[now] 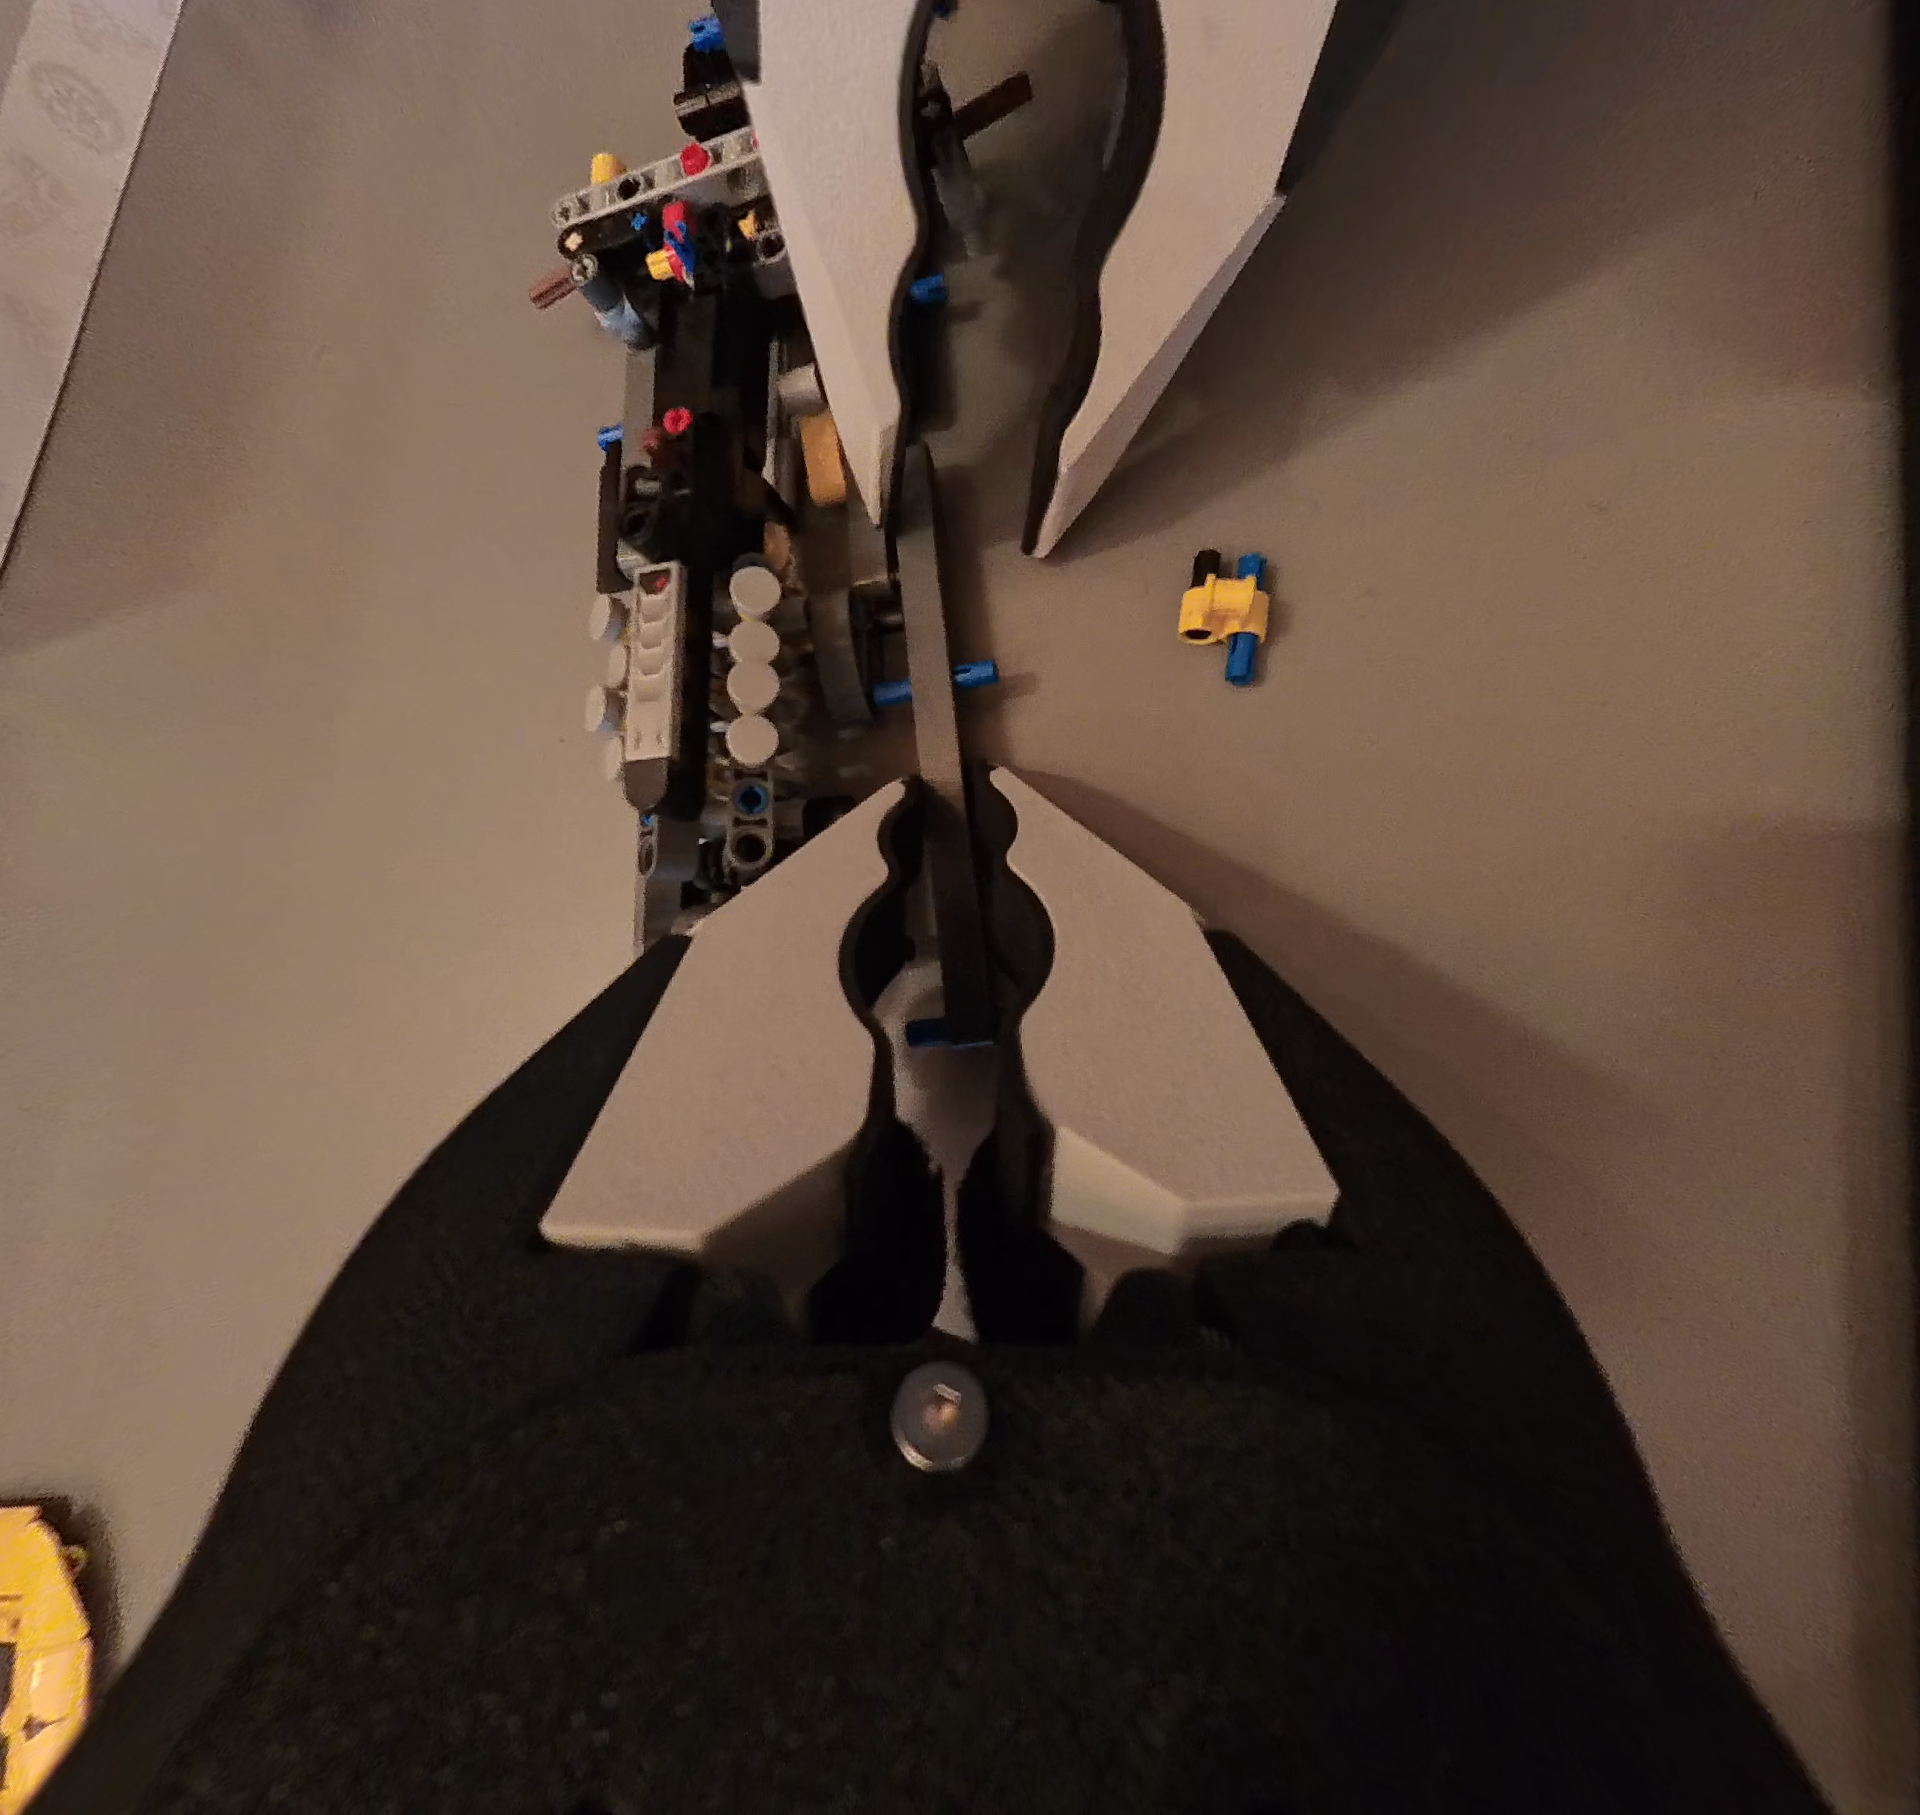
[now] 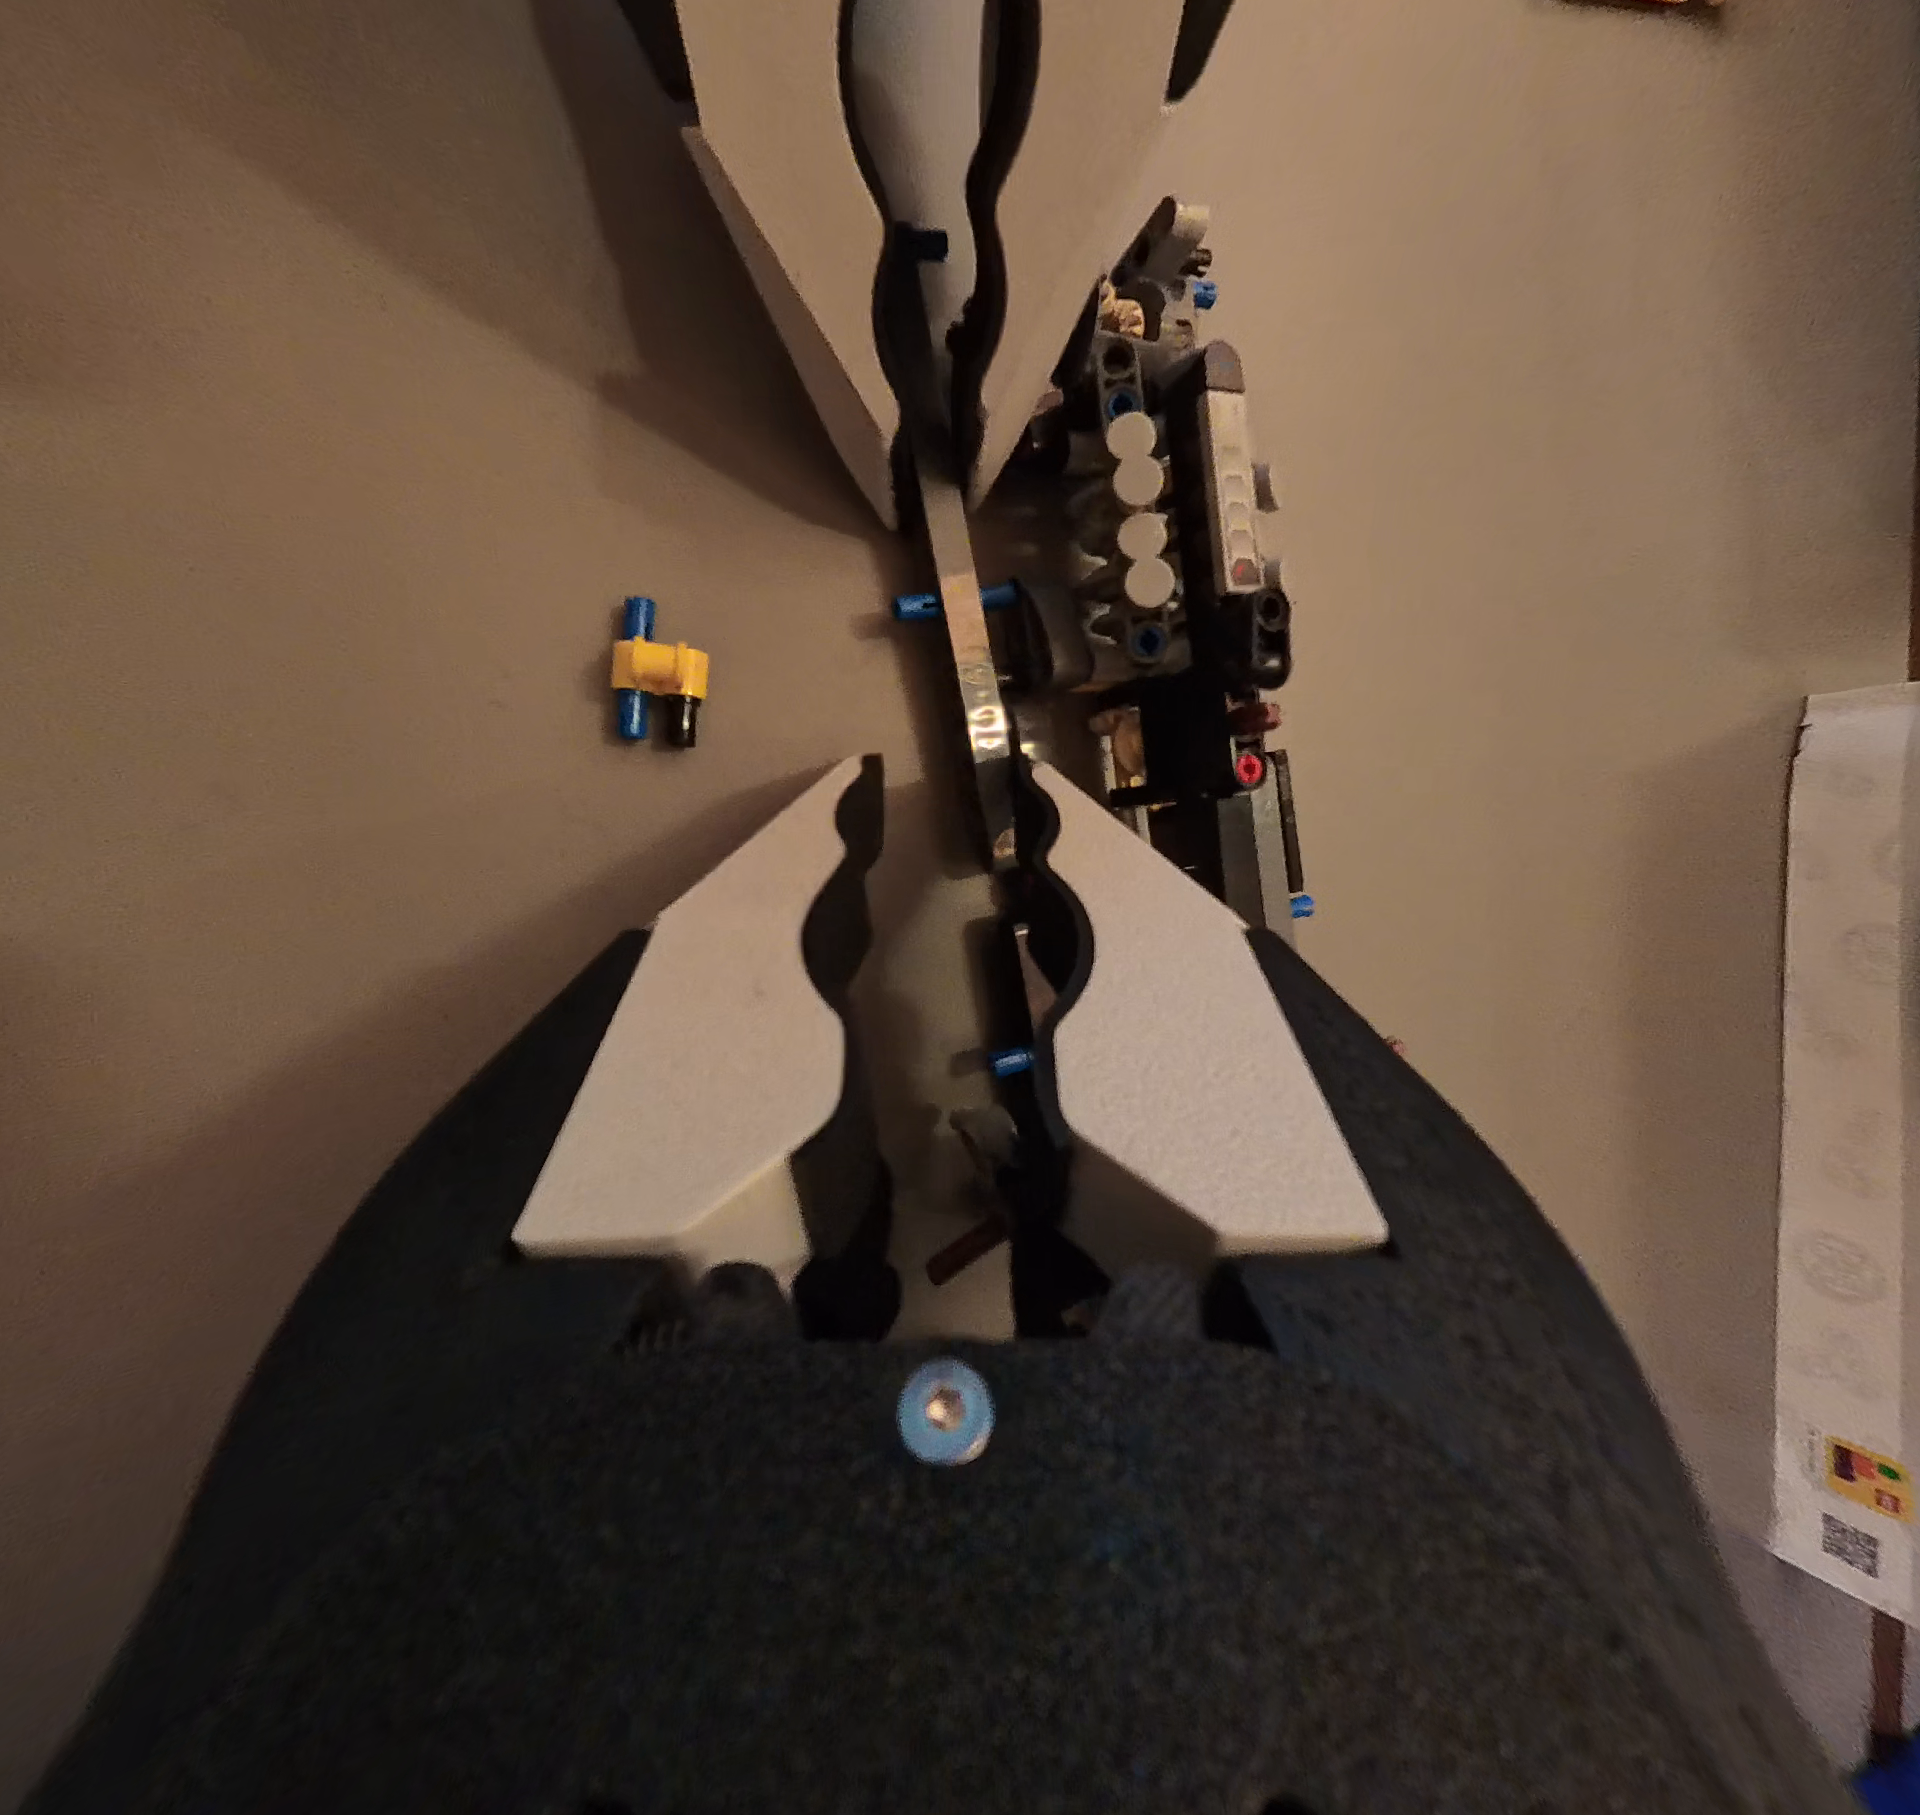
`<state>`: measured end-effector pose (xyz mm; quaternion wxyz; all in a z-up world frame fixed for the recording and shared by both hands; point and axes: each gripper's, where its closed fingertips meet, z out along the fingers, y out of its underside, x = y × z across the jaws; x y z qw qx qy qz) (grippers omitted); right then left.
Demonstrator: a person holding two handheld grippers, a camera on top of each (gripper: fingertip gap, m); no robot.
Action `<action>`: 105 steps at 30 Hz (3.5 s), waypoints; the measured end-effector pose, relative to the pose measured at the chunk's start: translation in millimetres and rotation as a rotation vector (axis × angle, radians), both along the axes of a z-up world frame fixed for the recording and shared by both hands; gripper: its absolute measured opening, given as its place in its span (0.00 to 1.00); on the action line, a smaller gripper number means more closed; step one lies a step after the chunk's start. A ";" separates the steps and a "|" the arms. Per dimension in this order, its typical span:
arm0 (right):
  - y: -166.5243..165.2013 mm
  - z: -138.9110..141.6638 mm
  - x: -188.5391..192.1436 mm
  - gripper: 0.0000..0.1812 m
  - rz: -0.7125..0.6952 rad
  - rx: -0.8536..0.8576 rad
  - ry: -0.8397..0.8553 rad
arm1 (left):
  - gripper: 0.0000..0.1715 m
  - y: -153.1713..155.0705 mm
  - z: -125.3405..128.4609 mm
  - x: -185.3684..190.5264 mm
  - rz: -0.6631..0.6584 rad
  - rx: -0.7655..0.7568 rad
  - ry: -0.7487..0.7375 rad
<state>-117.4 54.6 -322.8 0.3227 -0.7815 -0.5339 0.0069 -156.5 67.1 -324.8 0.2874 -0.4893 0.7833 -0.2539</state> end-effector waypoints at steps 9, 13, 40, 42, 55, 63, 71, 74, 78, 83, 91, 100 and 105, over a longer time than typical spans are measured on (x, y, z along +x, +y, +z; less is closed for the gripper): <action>7.8 -3.7 3.1 0.05 -0.082 0.029 -0.061 | 0.04 -0.2 -0.3 0.3 -0.009 -0.005 -0.003; 1.4 -4.6 1.4 0.04 -0.073 -0.122 0.050 | 0.04 -1.1 -0.3 0.6 -0.023 -0.018 -0.006; -4.0 66.3 -3.3 0.21 -0.092 -0.119 0.544 | 0.04 -12.6 61.7 7.8 -0.103 0.206 -0.318; 15.0 97.5 5.8 0.23 -0.160 -0.003 0.720 | 0.04 5.3 77.9 14.7 -0.001 0.264 -0.409; 19.6 112.7 -27.6 0.24 -0.084 -0.010 0.947 | 0.04 -5.1 125.8 17.8 0.067 -0.166 -0.628; -4.7 162.2 -25.2 0.20 0.091 0.232 1.054 | 0.04 -16.4 144.5 7.9 -0.006 -0.392 -0.666; -2.4 149.5 -27.6 0.13 0.070 0.257 0.972 | 0.04 -19.2 141.2 8.7 -0.016 -0.374 -0.651; -1.3 143.3 -26.8 0.13 0.063 0.232 0.952 | 0.04 -19.8 137.8 9.6 -0.016 -0.385 -0.631; 0.0 145.4 -28.0 0.12 0.082 0.221 0.980 | 0.04 -21.7 137.6 9.9 -0.023 -0.398 -0.629; -1.9 137.8 -36.4 0.06 0.129 0.133 0.973 | 0.01 -42.4 133.5 12.2 -0.076 -0.201 -0.631; 8.3 111.6 -36.7 0.06 0.062 0.051 0.904 | 0.00 -15.4 140.7 8.1 0.021 -0.159 -0.660; 3.9 123.1 -40.7 0.07 0.093 0.206 0.858 | 0.22 5.1 160.6 7.1 0.077 -0.791 -0.671; 6.2 123.0 -41.1 0.07 0.080 0.241 0.818 | 0.07 -9.9 135.5 11.0 0.032 -0.613 -0.556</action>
